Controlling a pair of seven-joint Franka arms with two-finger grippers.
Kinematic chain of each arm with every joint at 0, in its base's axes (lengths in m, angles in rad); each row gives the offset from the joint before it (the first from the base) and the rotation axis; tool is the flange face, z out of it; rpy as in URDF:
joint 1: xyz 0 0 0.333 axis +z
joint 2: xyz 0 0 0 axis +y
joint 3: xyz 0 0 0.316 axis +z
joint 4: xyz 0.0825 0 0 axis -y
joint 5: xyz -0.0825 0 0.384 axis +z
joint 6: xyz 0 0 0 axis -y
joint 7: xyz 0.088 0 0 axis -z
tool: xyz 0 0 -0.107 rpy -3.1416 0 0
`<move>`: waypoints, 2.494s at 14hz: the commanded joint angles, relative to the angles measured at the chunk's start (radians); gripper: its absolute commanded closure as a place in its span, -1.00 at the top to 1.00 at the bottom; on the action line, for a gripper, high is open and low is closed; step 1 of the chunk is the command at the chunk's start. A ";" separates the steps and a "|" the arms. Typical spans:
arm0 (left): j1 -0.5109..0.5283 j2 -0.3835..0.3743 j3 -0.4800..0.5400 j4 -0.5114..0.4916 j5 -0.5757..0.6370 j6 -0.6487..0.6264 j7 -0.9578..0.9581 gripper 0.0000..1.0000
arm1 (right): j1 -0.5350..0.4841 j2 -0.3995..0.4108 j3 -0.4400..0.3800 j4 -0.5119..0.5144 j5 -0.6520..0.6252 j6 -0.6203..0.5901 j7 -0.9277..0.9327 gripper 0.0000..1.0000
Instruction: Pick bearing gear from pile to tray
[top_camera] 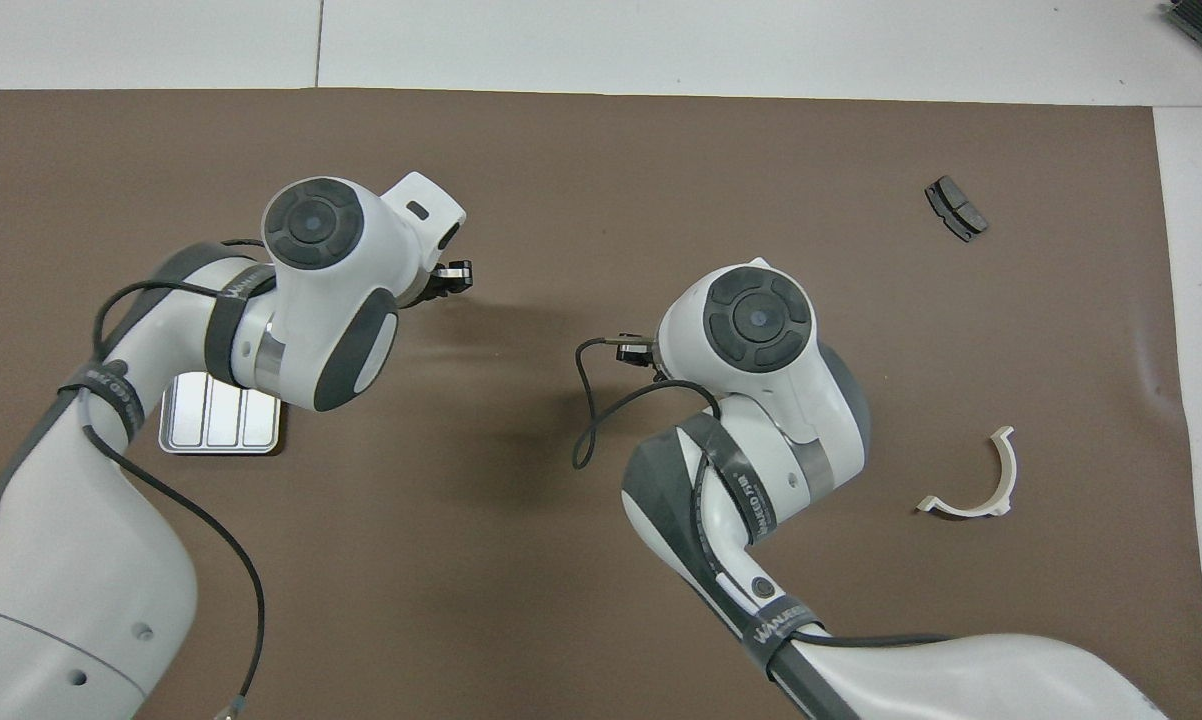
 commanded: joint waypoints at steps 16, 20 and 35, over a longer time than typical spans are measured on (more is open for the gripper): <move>0.421 -0.203 -0.010 -0.325 0.002 -0.131 0.863 -0.69 | -0.091 -0.109 -0.008 -0.098 0.004 0.053 -0.031 1.00; 0.418 -0.205 -0.010 -0.326 0.002 -0.131 0.860 0.76 | -0.215 -0.213 -0.008 -0.139 0.004 -0.017 -0.139 1.00; -0.201 -0.168 -0.013 -0.241 -0.135 0.253 -0.172 0.80 | -0.581 -0.304 -0.014 0.190 0.007 -0.444 -0.505 1.00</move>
